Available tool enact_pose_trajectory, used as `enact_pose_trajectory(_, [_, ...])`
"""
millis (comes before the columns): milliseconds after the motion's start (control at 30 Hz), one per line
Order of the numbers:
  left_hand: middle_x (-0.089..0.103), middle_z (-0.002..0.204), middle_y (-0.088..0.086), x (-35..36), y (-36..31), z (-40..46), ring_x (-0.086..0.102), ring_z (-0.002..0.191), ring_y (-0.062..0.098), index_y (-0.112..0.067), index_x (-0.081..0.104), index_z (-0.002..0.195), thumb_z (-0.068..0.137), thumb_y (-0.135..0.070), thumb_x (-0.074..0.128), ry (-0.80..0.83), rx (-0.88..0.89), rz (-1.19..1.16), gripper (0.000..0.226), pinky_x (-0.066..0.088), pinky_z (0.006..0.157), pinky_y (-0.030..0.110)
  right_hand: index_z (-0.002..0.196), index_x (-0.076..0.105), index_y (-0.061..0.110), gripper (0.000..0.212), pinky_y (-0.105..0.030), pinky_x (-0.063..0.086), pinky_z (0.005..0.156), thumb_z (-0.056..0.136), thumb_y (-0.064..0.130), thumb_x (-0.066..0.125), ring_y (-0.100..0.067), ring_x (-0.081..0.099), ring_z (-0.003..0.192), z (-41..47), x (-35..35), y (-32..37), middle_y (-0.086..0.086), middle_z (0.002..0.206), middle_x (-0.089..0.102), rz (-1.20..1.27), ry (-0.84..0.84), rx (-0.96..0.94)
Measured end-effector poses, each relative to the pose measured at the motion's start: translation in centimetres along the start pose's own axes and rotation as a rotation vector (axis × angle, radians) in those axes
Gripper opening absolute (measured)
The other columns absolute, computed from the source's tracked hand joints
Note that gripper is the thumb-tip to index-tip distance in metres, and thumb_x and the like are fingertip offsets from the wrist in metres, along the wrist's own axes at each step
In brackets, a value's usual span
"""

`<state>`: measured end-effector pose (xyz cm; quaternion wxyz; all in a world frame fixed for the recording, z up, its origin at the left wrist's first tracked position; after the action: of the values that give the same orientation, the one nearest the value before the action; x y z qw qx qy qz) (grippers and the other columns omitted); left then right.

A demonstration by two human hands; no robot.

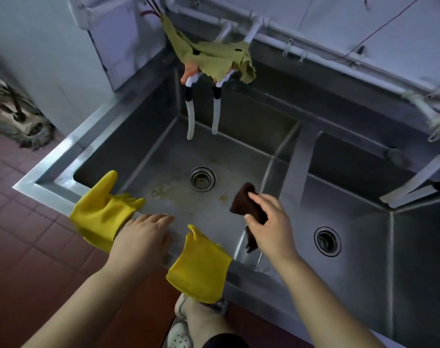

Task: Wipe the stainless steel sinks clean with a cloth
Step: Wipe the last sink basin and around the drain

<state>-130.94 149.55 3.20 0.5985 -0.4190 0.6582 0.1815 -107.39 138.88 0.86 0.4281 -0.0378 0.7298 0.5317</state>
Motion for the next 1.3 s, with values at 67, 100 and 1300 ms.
enact_pose_trajectory(67, [0.064,0.124,-0.002,1.0,0.7,1.7,0.058,0.114,0.024,-0.019,0.061,0.124,0.084,-0.024,0.064,0.036,0.013,0.024,0.041,0.045,0.092,0.035,0.127,0.057,0.035,0.046,-0.017,0.038,0.092,0.084,0.022,0.066,0.001,0.046,0.111,1.6,1.9,-0.6,0.019,0.124,0.048,-0.042,0.066,0.009])
enact_pose_trajectory(100, [0.06,0.129,-0.005,1.4,1.2,2.6,0.054,0.119,0.022,-0.021,0.057,0.128,0.087,-0.028,0.06,0.05,0.013,0.031,0.042,0.042,0.095,0.033,0.128,0.056,0.034,0.046,-0.019,0.04,0.092,0.085,0.022,0.065,-0.001,0.047,0.112,2.5,3.0,-0.9,0.019,0.124,0.049,-0.07,0.103,0.013])
enact_pose_trajectory(1300, [-0.008,0.155,0.024,22.2,8.4,29.2,-0.003,0.144,0.035,0.005,-0.009,0.145,0.084,-0.025,0.062,0.703,0.429,0.783,0.098,0.003,0.117,0.046,0.139,0.031,0.035,0.052,-0.047,0.018,0.107,0.091,0.047,0.046,-0.033,0.021,0.131,24.0,19.2,-20.4,-0.006,0.152,0.019,-0.724,0.186,0.376])
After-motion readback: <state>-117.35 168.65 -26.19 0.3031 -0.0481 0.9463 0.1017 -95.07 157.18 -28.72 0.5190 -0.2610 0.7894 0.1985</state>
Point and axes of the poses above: each hand's wrist, its own z-axis towards the middle knuckle, its own x-axis out of the palm, y = z × x, the point moved 5 cm from there along z, towards the middle knuckle
